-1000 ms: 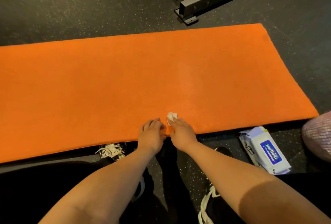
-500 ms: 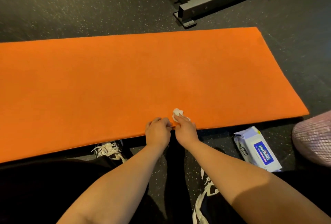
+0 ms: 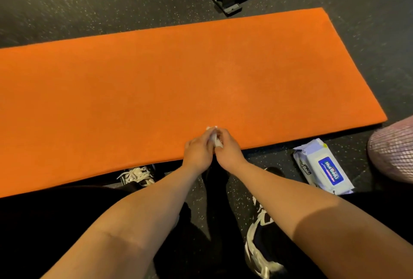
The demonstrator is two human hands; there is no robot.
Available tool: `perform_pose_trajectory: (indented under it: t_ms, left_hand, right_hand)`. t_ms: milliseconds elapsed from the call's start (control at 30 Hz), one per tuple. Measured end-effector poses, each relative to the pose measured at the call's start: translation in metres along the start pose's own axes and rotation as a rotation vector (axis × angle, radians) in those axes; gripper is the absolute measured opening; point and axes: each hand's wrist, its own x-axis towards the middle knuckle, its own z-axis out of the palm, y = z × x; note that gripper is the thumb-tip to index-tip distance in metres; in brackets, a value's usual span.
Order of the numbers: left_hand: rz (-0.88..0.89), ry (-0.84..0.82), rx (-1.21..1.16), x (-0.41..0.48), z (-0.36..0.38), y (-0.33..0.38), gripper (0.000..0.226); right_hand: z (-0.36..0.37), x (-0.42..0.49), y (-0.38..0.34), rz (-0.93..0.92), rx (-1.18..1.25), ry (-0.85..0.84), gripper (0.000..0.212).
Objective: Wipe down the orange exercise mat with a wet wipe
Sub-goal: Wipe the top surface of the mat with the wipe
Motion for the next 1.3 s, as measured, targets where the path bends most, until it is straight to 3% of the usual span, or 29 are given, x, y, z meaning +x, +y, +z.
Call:
perform_pose_trajectory:
  t_ms: [67,167,333,433,600,700,867,1100,1300]
  left_hand:
    - [0.000,-0.035,0.185,0.003,0.004,0.000,0.045]
    - [0.007,-0.108,0.412,0.004,0.014,-0.002,0.046]
    - [0.039,-0.149,0.512,0.006,0.017,-0.004,0.044]
    - [-0.014,-0.118,0.539,-0.003,0.005,-0.016,0.045]
    - [-0.132,-0.012,0.546,-0.012,-0.017,-0.029,0.054]
    - [-0.039,-0.117,0.521,-0.013,-0.001,-0.017,0.074]
    - [0.036,-0.186,0.582,-0.016,0.010,-0.017,0.071]
    - [-0.197,-0.052,0.603,-0.023,-0.015,-0.031,0.069]
    - [0.011,-0.218,0.607,-0.024,0.009,-0.018,0.074]
  right_hand:
    - [-0.008,-0.003,0.009,0.037,-0.011,0.069,0.060]
    - [-0.010,-0.004,0.021,0.002,-0.105,0.024,0.050]
    - [-0.005,0.005,0.026,-0.028,-0.254,-0.037,0.054]
    - [0.003,0.004,0.030,-0.042,-0.383,-0.091,0.058]
    - [0.014,0.003,0.028,-0.036,-0.455,-0.017,0.057]
    - [0.017,0.000,0.026,-0.034,-0.425,-0.014,0.057]
    - [0.017,-0.002,0.025,-0.033,-0.409,-0.021,0.057]
    - [0.028,-0.005,0.016,-0.028,-0.449,-0.008,0.060]
    - [0.019,-0.003,0.021,0.013,-0.357,0.028,0.056]
